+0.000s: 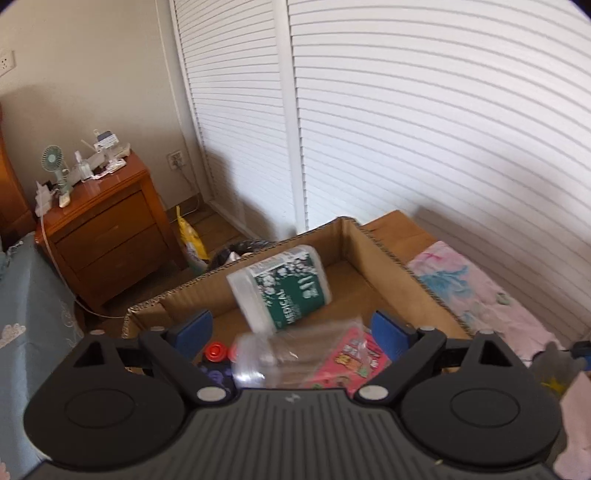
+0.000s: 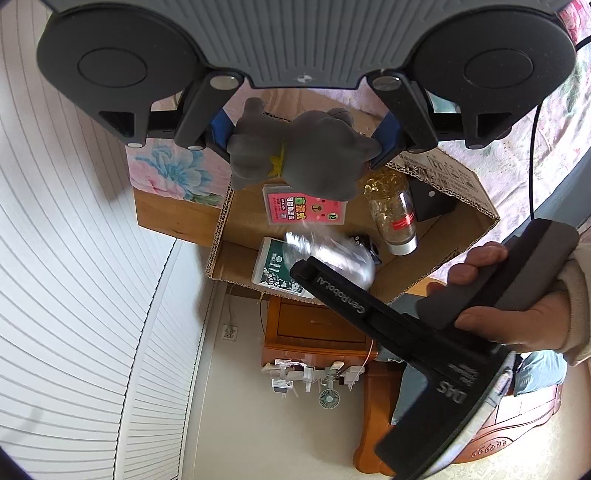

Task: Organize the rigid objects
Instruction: 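Carry the clear cup into the box and open the left gripper while the right lifts the elephant, then lower the grey elephant toy into the box and open the right gripper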

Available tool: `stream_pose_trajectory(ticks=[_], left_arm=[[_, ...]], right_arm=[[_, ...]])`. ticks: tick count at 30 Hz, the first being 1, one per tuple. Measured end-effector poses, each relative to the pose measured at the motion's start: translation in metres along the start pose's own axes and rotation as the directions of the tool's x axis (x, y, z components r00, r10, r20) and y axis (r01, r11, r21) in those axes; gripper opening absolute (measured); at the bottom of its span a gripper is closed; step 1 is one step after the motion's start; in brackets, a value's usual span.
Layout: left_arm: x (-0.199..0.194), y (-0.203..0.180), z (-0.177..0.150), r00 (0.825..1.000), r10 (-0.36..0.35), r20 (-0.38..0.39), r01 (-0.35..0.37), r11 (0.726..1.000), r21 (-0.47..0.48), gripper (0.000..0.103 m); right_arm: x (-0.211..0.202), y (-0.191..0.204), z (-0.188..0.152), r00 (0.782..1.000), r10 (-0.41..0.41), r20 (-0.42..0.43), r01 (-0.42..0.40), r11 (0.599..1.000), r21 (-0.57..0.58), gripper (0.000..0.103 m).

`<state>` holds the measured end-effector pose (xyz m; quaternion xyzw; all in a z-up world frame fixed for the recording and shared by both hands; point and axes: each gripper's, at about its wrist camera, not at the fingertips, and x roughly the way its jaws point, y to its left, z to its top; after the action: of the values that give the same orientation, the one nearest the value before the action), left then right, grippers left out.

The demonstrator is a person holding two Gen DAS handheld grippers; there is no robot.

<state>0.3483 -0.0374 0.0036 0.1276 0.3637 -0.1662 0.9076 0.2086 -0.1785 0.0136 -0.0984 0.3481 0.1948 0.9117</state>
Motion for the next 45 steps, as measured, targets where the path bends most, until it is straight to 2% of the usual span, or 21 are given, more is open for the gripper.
stream_pose_trajectory(ticks=[5,10,15,23,29,30,33,45], left_arm=[[-0.017,0.007,-0.017,1.0,0.017,0.018,-0.017,1.0,0.015,0.098],[-0.055,0.024,-0.043,0.999,0.007,0.052,-0.006,1.0,-0.018,0.102],[-0.095,0.031,-0.077,0.997,0.018,0.07,-0.015,0.999,-0.043,0.102],[-0.138,0.027,-0.13,0.992,0.088,0.094,-0.083,0.995,-0.06,0.102],[-0.148,0.021,-0.156,0.997,0.04,0.072,-0.034,0.995,-0.093,0.102],[-0.149,0.02,-0.158,0.997,0.035,0.071,-0.029,0.995,-0.092,0.102],[-0.152,0.015,-0.166,0.995,0.059,0.08,-0.053,0.995,-0.08,0.102],[-0.158,0.008,-0.184,0.998,0.034,0.043,-0.03,0.994,-0.109,0.102]], right_arm=[[0.003,-0.001,0.001,1.0,-0.005,-0.012,0.005,1.0,0.003,0.078],[0.006,0.001,0.008,1.0,-0.011,-0.021,0.011,1.0,0.0,0.078],[0.009,0.002,0.018,0.999,-0.021,-0.03,0.021,1.0,0.011,0.078],[0.022,0.004,0.041,0.997,-0.051,-0.054,0.052,0.998,0.024,0.078],[0.036,0.005,0.061,0.996,-0.078,-0.052,0.079,0.996,0.034,0.078],[0.04,0.006,0.064,0.995,-0.085,-0.053,0.087,0.996,0.037,0.081],[0.047,0.006,0.068,0.993,-0.108,-0.057,0.11,0.993,0.047,0.103],[0.007,0.028,0.026,0.994,-0.094,-0.055,0.099,0.99,0.101,0.103]])
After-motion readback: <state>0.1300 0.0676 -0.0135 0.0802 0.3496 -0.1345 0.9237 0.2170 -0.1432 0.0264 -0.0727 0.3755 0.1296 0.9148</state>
